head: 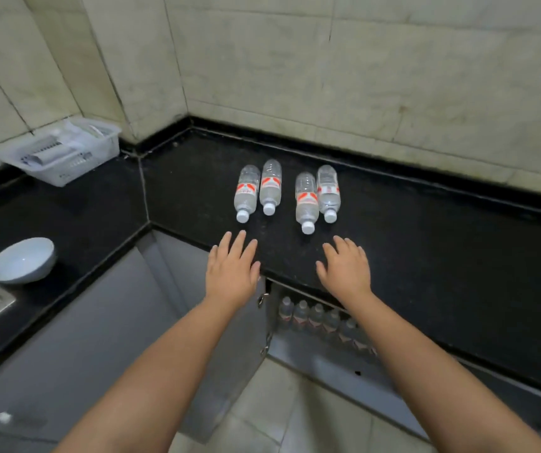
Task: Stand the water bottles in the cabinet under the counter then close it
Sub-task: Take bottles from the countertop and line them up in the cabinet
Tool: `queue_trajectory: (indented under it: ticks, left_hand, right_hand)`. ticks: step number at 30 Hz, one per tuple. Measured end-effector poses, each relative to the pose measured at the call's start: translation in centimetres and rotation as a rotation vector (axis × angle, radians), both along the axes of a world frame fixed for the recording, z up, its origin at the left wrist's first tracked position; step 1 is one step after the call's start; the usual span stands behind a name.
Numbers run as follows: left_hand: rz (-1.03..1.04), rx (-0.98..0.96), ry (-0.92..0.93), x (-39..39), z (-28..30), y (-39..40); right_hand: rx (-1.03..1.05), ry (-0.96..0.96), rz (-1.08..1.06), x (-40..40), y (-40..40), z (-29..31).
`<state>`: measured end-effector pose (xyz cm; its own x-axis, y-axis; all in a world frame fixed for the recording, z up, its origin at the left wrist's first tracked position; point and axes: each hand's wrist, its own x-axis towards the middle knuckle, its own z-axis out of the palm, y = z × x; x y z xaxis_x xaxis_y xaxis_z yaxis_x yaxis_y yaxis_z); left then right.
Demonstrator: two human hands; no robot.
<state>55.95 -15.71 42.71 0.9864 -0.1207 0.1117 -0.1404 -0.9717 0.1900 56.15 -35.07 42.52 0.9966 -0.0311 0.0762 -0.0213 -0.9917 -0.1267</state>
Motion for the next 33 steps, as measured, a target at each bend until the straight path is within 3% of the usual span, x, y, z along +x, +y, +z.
queue_trajectory:
  ticks: [4,15,20,24,33]
  left_hand:
    - [-0.051,-0.109,-0.021,3.5,0.2,-0.5]
    - [-0.218,-0.025,0.154,14.7,-4.1,-8.3]
    - [-0.358,-0.077,0.023,19.0,-8.5,-10.7]
    - [-0.396,-0.183,-0.079,20.7,-11.0,-11.7]
    - [-0.336,-0.239,-0.184,21.5,-11.0,-12.2]
  right_hand:
    - [-0.017,-0.016,-0.057,2.9,-0.2,0.6]
    - [0.053,0.031,-0.081,15.6,-5.6,-3.1]
    - [0.179,0.114,0.039,19.9,-7.5,-7.2]
    - [0.245,-0.005,0.101,21.7,-8.3,-9.7]
    - [0.335,-0.191,0.068,20.9,-9.4,-9.8]
